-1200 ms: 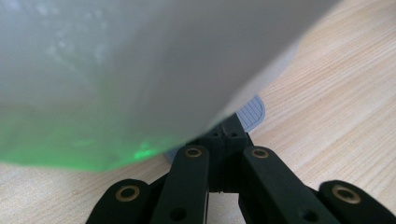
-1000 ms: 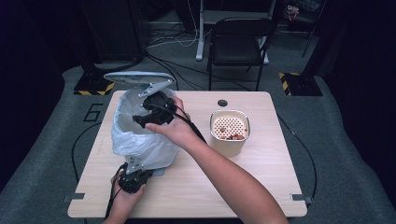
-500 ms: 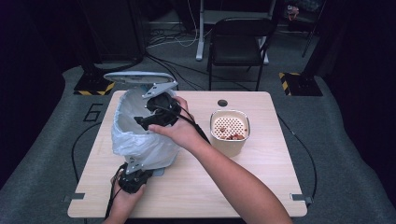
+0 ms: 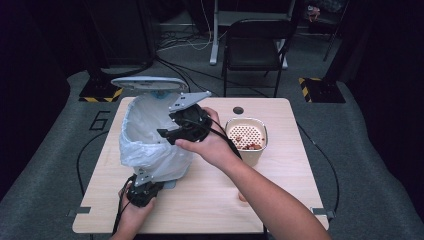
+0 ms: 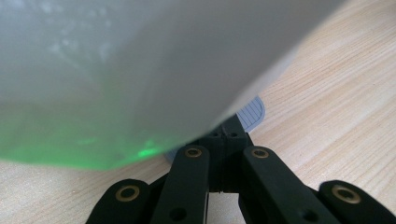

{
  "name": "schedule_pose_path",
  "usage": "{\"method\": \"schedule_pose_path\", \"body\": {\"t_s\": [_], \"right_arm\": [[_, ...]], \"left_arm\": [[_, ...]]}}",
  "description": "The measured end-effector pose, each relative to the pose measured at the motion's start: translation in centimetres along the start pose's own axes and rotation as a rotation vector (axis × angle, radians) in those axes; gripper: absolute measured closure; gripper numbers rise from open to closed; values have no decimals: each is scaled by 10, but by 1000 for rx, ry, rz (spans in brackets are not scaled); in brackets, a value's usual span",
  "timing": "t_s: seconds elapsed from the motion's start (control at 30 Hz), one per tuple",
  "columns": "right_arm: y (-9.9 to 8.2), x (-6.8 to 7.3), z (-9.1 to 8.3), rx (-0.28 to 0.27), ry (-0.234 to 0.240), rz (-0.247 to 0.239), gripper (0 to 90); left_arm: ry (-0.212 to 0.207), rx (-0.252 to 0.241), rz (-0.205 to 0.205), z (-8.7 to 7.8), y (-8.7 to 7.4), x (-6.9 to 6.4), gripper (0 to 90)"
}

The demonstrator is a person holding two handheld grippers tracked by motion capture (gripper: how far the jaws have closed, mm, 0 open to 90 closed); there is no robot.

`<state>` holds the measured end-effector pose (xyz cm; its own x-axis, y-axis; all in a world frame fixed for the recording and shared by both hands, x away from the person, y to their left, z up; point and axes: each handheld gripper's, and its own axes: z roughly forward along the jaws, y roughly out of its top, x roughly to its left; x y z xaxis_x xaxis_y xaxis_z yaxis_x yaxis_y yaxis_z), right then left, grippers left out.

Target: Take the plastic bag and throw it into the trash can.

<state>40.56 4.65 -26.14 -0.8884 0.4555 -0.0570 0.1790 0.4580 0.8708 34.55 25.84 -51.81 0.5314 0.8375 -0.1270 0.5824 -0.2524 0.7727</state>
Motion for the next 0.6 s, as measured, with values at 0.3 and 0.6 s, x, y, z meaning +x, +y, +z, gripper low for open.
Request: {"method": "schedule_pose_path", "body": {"t_s": [0.3, 0.6], "right_arm": [[-15, -9, -27, -22, -38, 21, 409], [-49, -14, -56, -12, -106, 24, 350]], "left_arm": [[-1, 0, -8, 0, 0, 0, 900], [-1, 0, -6, 0, 0, 0, 900]]}}
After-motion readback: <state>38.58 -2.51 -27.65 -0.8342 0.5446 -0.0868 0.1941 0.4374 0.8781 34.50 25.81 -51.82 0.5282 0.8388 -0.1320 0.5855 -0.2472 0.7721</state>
